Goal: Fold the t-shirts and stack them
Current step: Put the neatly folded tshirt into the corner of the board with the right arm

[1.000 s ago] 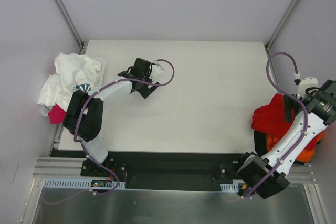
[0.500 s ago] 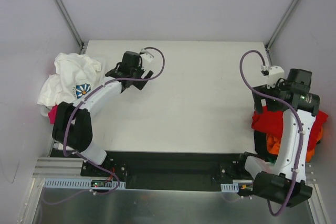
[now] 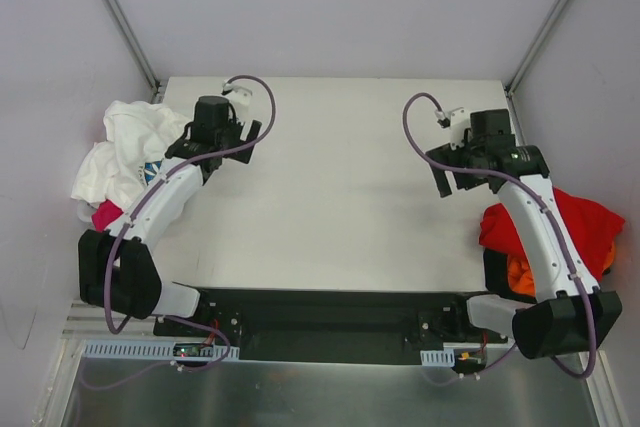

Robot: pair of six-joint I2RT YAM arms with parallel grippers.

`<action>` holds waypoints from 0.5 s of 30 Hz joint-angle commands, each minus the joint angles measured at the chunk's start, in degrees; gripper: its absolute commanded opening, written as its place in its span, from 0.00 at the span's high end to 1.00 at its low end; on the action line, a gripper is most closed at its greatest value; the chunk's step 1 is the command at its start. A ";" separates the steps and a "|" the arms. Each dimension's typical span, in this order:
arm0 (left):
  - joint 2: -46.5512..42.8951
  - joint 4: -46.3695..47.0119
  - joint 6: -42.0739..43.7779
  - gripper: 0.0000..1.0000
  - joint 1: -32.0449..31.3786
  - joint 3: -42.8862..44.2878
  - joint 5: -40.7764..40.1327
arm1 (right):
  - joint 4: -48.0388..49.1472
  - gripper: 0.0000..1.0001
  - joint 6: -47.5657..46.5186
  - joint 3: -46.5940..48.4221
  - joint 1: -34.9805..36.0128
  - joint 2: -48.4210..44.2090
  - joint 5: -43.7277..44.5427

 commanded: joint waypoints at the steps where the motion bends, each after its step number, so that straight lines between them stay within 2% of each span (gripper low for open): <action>1: -6.15 -0.60 -1.85 0.01 -0.24 -3.29 4.52 | 2.36 0.04 1.87 1.09 4.09 4.34 2.23; 7: -9.41 -1.92 -3.43 0.01 -0.24 -5.05 7.52 | -1.33 0.04 2.56 6.80 6.56 12.87 5.83; 15: -9.85 -2.10 -4.40 0.01 -0.24 -5.50 7.69 | 0.16 0.04 2.04 5.75 7.09 10.42 6.90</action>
